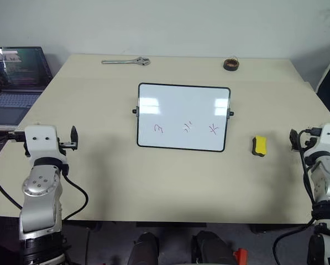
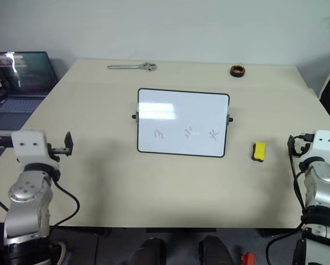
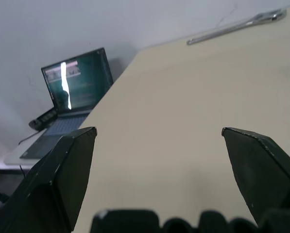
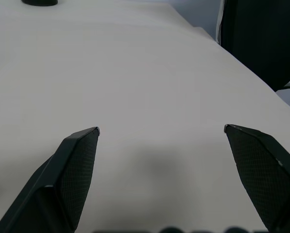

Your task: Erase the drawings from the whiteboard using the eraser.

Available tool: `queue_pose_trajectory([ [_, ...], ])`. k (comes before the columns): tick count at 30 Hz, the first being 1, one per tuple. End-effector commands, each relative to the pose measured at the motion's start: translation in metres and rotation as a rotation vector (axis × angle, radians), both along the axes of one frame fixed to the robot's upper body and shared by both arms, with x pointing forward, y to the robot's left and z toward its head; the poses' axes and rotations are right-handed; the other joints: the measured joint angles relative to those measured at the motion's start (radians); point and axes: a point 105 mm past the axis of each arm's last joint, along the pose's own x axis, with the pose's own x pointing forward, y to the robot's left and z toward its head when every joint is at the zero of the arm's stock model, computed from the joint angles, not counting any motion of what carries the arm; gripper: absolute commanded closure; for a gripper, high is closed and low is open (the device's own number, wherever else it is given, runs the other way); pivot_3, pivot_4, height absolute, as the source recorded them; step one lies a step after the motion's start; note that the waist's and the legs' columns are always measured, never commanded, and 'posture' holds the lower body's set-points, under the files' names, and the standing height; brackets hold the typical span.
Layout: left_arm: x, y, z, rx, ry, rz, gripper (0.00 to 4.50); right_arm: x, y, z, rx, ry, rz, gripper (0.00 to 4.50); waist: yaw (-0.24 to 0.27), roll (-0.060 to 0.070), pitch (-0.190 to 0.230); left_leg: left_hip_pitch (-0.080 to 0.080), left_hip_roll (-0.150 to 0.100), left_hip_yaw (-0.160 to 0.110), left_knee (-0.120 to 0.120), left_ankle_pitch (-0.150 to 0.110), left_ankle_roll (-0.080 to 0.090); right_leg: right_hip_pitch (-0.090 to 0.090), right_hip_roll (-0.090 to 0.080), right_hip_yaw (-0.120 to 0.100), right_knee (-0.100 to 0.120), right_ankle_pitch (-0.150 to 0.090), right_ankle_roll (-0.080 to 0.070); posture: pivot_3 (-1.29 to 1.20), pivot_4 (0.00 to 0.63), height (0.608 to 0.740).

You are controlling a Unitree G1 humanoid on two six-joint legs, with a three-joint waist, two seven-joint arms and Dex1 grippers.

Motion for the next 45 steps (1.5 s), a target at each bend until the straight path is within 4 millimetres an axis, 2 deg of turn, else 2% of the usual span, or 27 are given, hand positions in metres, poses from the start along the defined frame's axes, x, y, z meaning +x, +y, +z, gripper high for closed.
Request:
queue_pose_trajectory([
  [1, -0.001, -0.006, 0.007, 0.017, -0.034, -0.002, 0.00, 0.000, -0.003, 0.022, -0.031, -0.048, 0.003, 0.02, 0.000, 0.000, 0.000, 0.000, 0.000, 0.000, 0.000, 0.000, 0.000, 0.000, 0.000, 0.000, 0.000, 0.000, 0.000, 0.00, 0.150, 0.740],
  [5, -0.003, -0.008, 0.004, 0.002, -0.031, 0.002, 0.00, -0.001, -0.001, 0.023, -0.029, -0.051, 0.001, 0.02, 0.000, 0.000, 0.000, 0.001, -0.001, 0.000, 0.000, 0.000, 0.000, 0.000, 0.001, 0.000, 0.000, 0.000, 0.000, 0.00, 0.150, 0.740],
  [9, 0.003, -0.015, 0.006, 0.001, -0.026, -0.070, 0.00, -0.002, 0.013, 0.035, -0.028, -0.089, 0.042, 0.02, 0.000, 0.000, 0.000, 0.000, 0.000, 0.000, 0.000, 0.000, 0.000, 0.000, 0.001, 0.000, 0.000, 0.000, 0.000, 0.00, 0.150, 0.740],
  [13, 0.013, -0.020, 0.023, 0.027, -0.055, -0.151, 0.00, -0.002, 0.028, 0.044, 0.021, -0.128, 0.069, 0.02, 0.000, 0.000, 0.000, 0.000, -0.001, 0.000, 0.000, 0.000, 0.000, 0.000, 0.001, 0.000, 0.000, 0.000, 0.000, 0.00, 0.150, 0.740],
  [16, 0.022, -0.043, 0.043, 0.038, -0.087, -0.321, 0.00, 0.001, 0.035, 0.049, 0.092, -0.140, 0.065, 0.02, 0.000, 0.000, 0.000, 0.000, -0.001, -0.001, 0.000, 0.000, 0.000, 0.000, 0.001, -0.001, 0.001, 0.000, 0.000, 0.00, 0.150, 0.740],
  [18, 0.024, -0.043, 0.047, 0.040, -0.084, -0.385, 0.00, 0.000, 0.045, 0.050, 0.104, -0.144, 0.063, 0.02, 0.000, 0.000, 0.000, 0.000, -0.001, -0.001, 0.000, 0.000, 0.000, 0.000, 0.001, -0.001, 0.000, 0.000, 0.000, 0.00, 0.150, 0.740],
  [20, 0.033, -0.066, 0.056, 0.019, -0.083, -0.516, 0.00, 0.000, 0.050, 0.055, 0.124, -0.133, 0.074, 0.02, 0.000, 0.000, 0.000, 0.000, 0.000, 0.000, 0.000, 0.000, 0.000, -0.001, 0.001, 0.000, 0.000, 0.000, 0.000, 0.00, 0.150, 0.740],
  [22, 0.046, -0.117, 0.069, 0.038, -0.070, -0.778, 0.00, -0.007, 0.072, 0.060, 0.150, -0.081, 0.170, 0.02, 0.007, 0.000, 0.000, -0.001, -0.001, -0.001, 0.000, 0.000, 0.000, -0.001, 0.001, -0.001, 0.000, 0.000, 0.000, 0.00, 0.150, 0.740],
  [24, 0.051, -0.151, 0.075, 0.072, -0.045, -0.957, 0.00, -0.017, 0.093, 0.060, 0.157, -0.024, 0.253, 0.02, 0.015, 0.001, 0.000, -0.003, -0.002, -0.004, 0.001, 0.000, 0.000, -0.001, 0.003, -0.005, 0.000, 0.000, 0.000, 0.00, 0.150, 0.740],
  [27, 0.046, -0.182, 0.074, 0.094, 0.030, -1.182, 0.00, -0.033, 0.125, 0.061, 0.164, 0.000, 0.342, 0.02, 0.013, 0.001, 0.000, -0.004, -0.002, -0.003, 0.001, 0.000, 0.000, -0.001, 0.003, -0.004, -0.001, 0.000, 0.000, 0.00, 0.150, 0.740],
  [29, 0.033, -0.205, 0.062, 0.120, 0.144, -1.370, 0.00, -0.038, 0.133, 0.058, 0.130, 0.023, 0.349, 0.02, -0.002, 0.001, 0.000, -0.005, -0.002, -0.002, 0.000, 0.000, 0.000, -0.002, 0.003, -0.003, -0.002, -0.001, 0.001, 0.00, 0.150, 0.740],
  [32, 0.022, -0.214, 0.048, 0.197, 0.260, -1.497, 0.00, -0.041, 0.141, 0.053, 0.109, 0.046, 0.350, 0.02, -0.017, 0.002, 0.001, -0.005, -0.002, 0.000, -0.001, 0.000, 0.000, -0.004, 0.003, -0.003, 0.000, -0.001, 0.000, 0.00, 0.150, 0.740],
  [35, 0.025, -0.226, 0.043, 0.263, 0.309, -1.597, 0.00, -0.038, 0.136, 0.038, 0.098, 0.079, 0.284, 0.02, -0.018, 0.002, 0.001, -0.004, -0.001, -0.002, 0.000, 0.000, 0.000, -0.005, 0.005, -0.003, 0.001, -0.001, 0.000, 0.00, 0.150, 0.740],
  [37, 0.028, -0.233, 0.046, 0.277, 0.299, -1.636, 0.00, -0.033, 0.132, 0.030, 0.126, 0.083, 0.223, 0.02, -0.018, 0.002, 0.001, -0.004, -0.002, -0.002, 0.001, 0.000, 0.001, -0.005, 0.006, -0.003, 0.002, -0.001, 0.000, 0.00, 0.150, 0.740],
  [40, 0.030, -0.241, 0.052, 0.290, 0.277, -1.683, 0.00, -0.025, 0.135, 0.023, 0.153, 0.087, 0.187, 0.02, -0.019, 0.002, 0.001, -0.005, -0.002, -0.001, 0.001, 0.000, 0.001, -0.005, 0.006, -0.003, 0.001, 0.000, 0.000, 0.00, 0.150, 0.740],
  [45, 0.023, -0.250, 0.053, 0.306, 0.285, -1.756, 0.00, -0.014, 0.125, 0.014, 0.142, 0.081, 0.090, 0.02, -0.021, 0.002, 0.001, -0.007, -0.002, 0.000, 0.000, 0.000, 0.001, -0.007, 0.006, -0.002, 0.001, -0.001, 0.000, 0.00, 0.150, 0.740],
])
